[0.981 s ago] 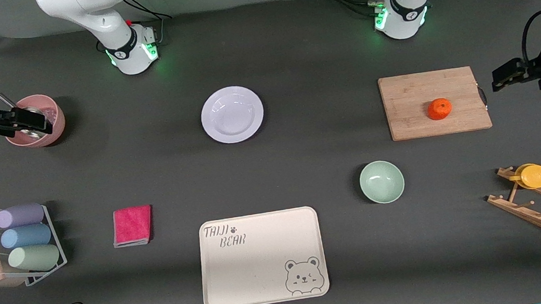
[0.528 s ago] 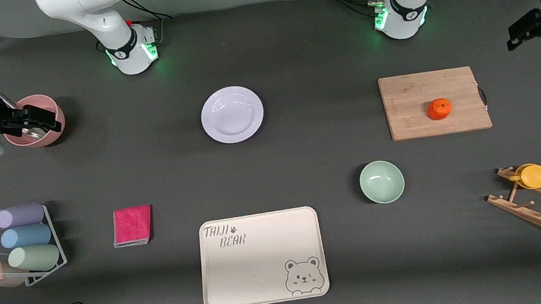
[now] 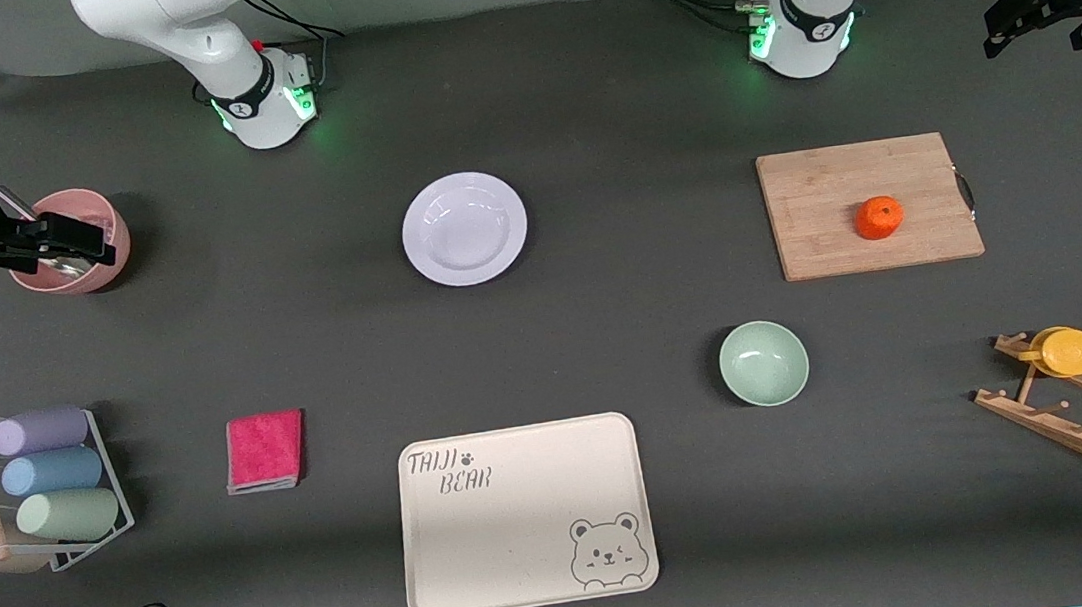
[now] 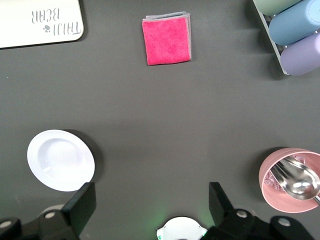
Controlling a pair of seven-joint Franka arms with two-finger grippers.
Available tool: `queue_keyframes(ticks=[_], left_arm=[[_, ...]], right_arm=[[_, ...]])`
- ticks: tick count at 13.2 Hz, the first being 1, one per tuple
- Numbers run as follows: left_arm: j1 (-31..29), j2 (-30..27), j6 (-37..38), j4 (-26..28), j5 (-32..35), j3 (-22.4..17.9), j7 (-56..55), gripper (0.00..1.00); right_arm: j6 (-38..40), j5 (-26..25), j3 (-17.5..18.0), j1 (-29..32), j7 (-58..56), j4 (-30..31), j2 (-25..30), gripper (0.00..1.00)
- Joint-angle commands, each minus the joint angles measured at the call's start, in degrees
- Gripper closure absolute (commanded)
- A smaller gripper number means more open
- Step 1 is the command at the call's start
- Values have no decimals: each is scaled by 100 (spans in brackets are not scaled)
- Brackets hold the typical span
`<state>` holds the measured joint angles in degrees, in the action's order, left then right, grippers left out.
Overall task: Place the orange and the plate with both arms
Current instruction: 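Reach the left gripper down to the orange on the cutting board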
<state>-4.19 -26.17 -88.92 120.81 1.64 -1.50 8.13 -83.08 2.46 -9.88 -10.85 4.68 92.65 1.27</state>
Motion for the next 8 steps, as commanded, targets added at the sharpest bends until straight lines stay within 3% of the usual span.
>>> queue_keyframes(ticks=[1,8], left_arm=[[-12,-99,-475,450,82,9,102,0],[-3,243,-2951,2321,82,1,93,0]], right_arm=[[81,-123,-102,-66,86,-27,49,0],[55,-114,-128,-101,103,-45,-83,0]])
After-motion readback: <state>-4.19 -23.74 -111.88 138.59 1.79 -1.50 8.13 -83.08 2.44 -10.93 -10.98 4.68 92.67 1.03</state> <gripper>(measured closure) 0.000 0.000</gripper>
